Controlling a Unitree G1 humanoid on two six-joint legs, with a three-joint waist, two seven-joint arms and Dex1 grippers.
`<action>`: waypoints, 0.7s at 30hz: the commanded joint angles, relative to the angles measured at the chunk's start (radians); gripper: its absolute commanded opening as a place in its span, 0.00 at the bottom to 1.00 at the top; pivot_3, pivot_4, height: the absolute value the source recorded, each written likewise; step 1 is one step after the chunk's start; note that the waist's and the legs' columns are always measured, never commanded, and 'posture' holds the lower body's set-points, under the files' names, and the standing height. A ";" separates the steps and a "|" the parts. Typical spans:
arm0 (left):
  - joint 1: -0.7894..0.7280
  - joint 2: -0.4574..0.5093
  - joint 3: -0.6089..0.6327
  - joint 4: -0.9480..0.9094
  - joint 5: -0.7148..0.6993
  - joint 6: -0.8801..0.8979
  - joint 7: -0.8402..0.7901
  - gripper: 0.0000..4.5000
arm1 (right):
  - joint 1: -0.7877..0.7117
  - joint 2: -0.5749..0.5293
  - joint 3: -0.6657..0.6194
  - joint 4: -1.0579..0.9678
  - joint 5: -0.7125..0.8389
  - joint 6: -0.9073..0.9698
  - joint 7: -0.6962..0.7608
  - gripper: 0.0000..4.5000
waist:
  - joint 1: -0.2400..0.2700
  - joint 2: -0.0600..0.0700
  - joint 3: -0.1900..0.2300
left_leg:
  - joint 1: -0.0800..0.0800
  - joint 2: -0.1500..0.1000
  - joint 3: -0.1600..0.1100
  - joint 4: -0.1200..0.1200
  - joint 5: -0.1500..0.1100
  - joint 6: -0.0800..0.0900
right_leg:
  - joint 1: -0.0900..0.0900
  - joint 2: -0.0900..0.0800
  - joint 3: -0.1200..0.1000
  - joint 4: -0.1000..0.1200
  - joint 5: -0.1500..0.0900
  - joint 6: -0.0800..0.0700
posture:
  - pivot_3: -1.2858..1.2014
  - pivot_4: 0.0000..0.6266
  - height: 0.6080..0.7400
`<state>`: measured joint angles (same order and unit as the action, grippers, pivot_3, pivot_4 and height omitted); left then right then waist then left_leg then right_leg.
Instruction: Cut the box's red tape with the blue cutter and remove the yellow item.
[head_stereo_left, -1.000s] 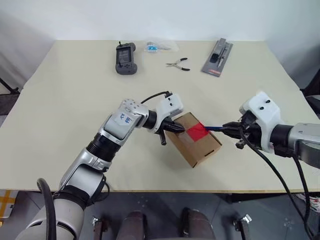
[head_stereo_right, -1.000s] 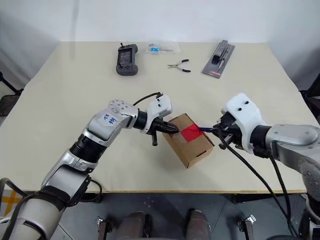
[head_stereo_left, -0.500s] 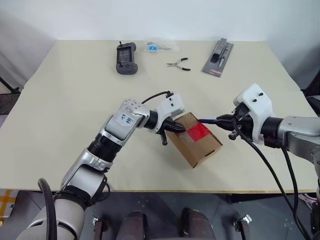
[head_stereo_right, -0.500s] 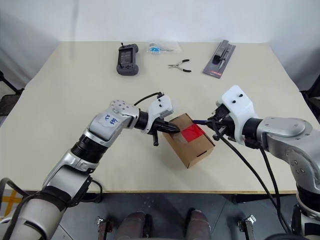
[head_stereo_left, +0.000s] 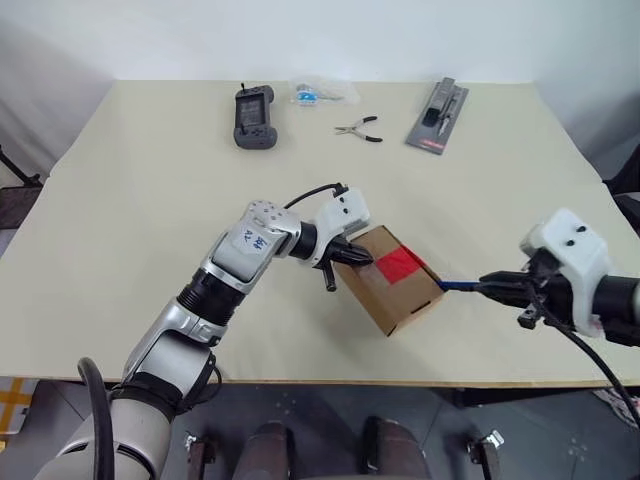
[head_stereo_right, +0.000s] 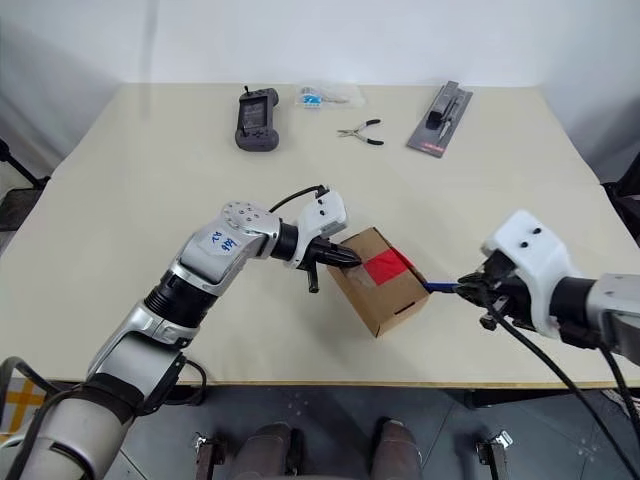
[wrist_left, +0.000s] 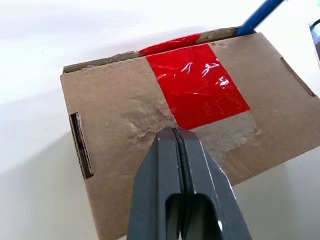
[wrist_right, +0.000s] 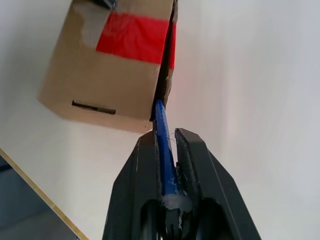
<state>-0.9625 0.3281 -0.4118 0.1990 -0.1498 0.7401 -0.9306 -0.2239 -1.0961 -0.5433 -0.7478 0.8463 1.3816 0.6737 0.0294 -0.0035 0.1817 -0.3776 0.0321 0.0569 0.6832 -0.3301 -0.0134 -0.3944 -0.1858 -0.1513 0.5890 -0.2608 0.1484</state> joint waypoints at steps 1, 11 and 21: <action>0.025 0.001 -0.032 0.025 0.039 0.008 0.008 0.00 | -0.022 0.033 -0.147 0.049 0.000 -0.101 0.018 0.04 | 0.000 0.000 0.000 | 0.000 0.000 0.000 0.000 0.000 0.000 | 0.000 0.000 0.000 0.000 0.000 0.000 | 0.52 0.24 1.00; 0.014 -0.016 -0.014 0.051 0.048 -0.032 0.027 0.00 | 0.209 0.231 0.018 0.304 -0.369 -0.626 -0.072 0.04 | 0.000 -0.003 -0.002 | 0.002 -0.001 0.002 0.000 0.000 0.000 | 0.002 0.000 0.001 0.000 0.000 0.001 | 0.52 0.24 1.00; -0.043 -0.017 0.128 0.030 -0.013 -0.041 0.048 0.00 | 0.255 0.341 0.089 0.511 -0.515 -0.883 -0.099 0.72 | -0.005 -0.001 -0.001 | 0.003 -0.001 0.004 0.000 0.000 0.000 | 0.000 0.000 0.004 0.001 0.000 0.001 | 0.52 0.24 1.00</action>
<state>-0.9672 0.3095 -0.3337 0.2547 -0.1346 0.6839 -0.8848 0.0392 -0.7366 -0.4095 -0.2122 0.3330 0.5345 0.5707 0.0247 -0.0050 0.1802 -0.3751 0.0316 0.0616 0.6826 -0.3298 -0.0133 -0.3950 -0.1857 -0.1474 0.5898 -0.2603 0.1492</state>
